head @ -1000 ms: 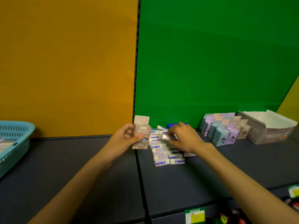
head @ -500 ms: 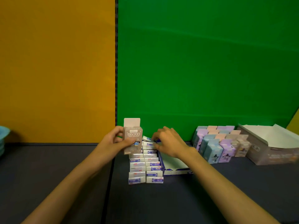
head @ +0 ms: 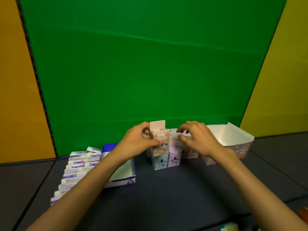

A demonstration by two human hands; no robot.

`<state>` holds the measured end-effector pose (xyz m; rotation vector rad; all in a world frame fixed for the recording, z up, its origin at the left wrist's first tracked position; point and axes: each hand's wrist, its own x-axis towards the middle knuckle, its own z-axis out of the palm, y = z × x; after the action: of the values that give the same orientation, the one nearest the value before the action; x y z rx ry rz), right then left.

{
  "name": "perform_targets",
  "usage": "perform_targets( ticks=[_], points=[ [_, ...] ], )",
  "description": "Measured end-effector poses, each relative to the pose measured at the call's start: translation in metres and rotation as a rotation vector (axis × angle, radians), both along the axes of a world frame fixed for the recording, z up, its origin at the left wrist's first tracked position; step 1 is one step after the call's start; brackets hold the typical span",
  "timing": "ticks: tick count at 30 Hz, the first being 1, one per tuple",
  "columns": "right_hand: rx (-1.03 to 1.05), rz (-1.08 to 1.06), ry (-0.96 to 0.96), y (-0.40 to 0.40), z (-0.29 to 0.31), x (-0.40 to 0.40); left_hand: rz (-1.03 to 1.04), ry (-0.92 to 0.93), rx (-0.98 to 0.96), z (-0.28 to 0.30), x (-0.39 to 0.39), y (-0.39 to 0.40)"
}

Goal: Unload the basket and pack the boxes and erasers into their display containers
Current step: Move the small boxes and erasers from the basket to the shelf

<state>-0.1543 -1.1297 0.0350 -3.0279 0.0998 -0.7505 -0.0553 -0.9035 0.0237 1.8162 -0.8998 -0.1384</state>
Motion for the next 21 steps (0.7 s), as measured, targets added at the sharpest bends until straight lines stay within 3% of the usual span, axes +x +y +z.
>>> perform_targets(
  ticks=[10, 21],
  points=[
    [0.039, -0.057, -0.026, -0.086, -0.008, -0.056, -0.069, -0.199, 0.19, -0.009, -0.019, -0.133],
    [0.072, -0.053, -0.015, -0.112, -0.018, -0.067, 0.203, -0.696, 0.67, -0.041, -0.014, -0.159]
  ],
)
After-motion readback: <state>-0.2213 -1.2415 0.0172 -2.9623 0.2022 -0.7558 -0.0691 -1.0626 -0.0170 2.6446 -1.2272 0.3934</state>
